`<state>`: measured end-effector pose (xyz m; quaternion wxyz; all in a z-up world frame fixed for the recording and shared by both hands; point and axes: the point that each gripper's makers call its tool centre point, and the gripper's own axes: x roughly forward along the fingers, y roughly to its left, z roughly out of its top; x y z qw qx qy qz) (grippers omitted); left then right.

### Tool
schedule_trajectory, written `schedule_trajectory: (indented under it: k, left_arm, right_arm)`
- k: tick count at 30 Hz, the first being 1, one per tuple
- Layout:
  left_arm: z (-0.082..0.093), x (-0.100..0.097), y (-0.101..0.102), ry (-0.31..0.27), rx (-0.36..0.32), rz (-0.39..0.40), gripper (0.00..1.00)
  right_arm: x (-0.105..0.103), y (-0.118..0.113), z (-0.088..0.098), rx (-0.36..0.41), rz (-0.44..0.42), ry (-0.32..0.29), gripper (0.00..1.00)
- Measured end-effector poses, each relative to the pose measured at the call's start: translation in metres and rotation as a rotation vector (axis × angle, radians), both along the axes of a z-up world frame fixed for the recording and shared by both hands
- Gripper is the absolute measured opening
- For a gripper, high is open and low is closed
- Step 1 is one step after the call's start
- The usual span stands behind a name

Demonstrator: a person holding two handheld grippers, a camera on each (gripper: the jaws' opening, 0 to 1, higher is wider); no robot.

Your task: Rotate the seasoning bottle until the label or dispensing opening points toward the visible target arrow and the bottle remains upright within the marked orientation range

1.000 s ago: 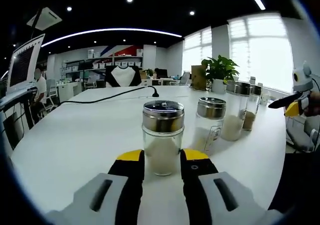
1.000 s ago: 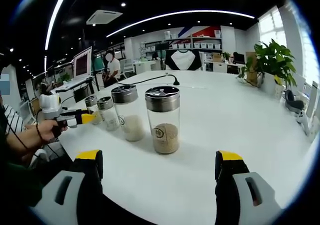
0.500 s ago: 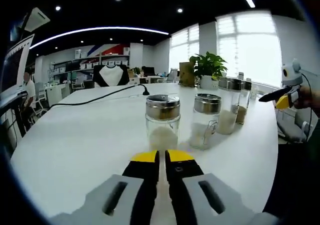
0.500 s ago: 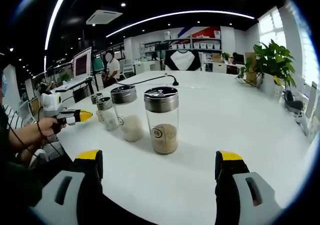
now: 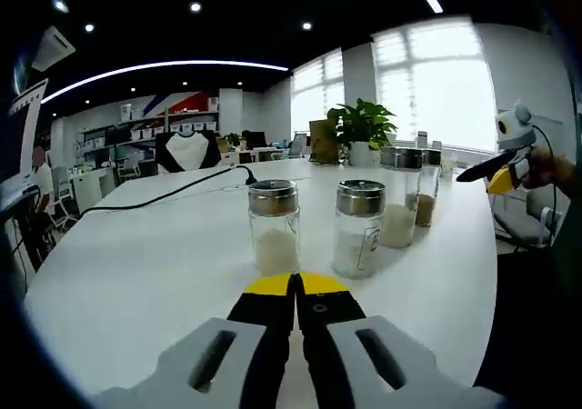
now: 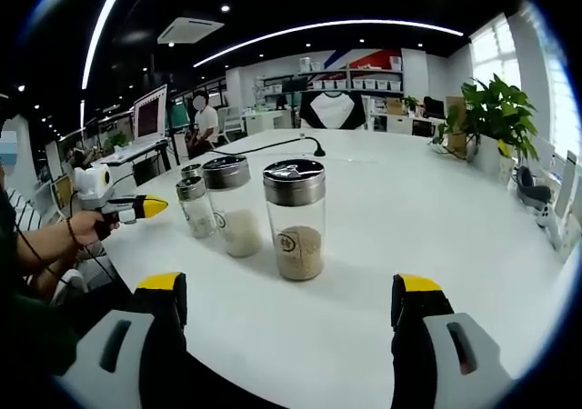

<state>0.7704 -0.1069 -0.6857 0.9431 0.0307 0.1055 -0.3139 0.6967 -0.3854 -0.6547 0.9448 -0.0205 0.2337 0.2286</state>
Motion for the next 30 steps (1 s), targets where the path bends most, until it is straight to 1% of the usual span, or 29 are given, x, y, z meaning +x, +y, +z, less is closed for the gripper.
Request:
schedule_trajectory:
  k: [13,19,21,23,26,28,30]
  left_arm:
    - [0.009,0.002,0.001,-0.006,-0.016,0.014,0.01]
    - [0.012,0.003,-0.002,-0.01,-0.016,0.015,0.07]
    - [0.014,0.006,-0.001,-0.015,-0.012,0.03,0.15]
    - [0.015,0.009,0.001,-0.009,-0.019,0.049,0.23]
    - [0.016,0.013,0.002,0.0,-0.03,0.06,0.27]
    - [0.017,0.016,0.002,-0.002,-0.025,0.066,0.3]
    - [0.019,0.018,0.001,-0.003,-0.024,0.071,0.35]
  right_arm:
    - [0.001,0.003,0.0,0.01,0.0,0.001,0.96]
    - [0.0,0.0,-0.001,0.008,-0.005,0.003,0.96]
    - [0.0,-0.001,-0.001,0.008,-0.007,0.005,0.96]
    - [-0.001,-0.001,-0.001,0.007,-0.008,0.005,0.96]
    - [-0.001,0.0,0.0,0.007,-0.006,0.004,0.96]
    - [0.0,0.0,0.0,0.007,-0.006,0.003,0.96]
    - [0.0,0.0,0.0,0.008,-0.006,0.002,0.96]
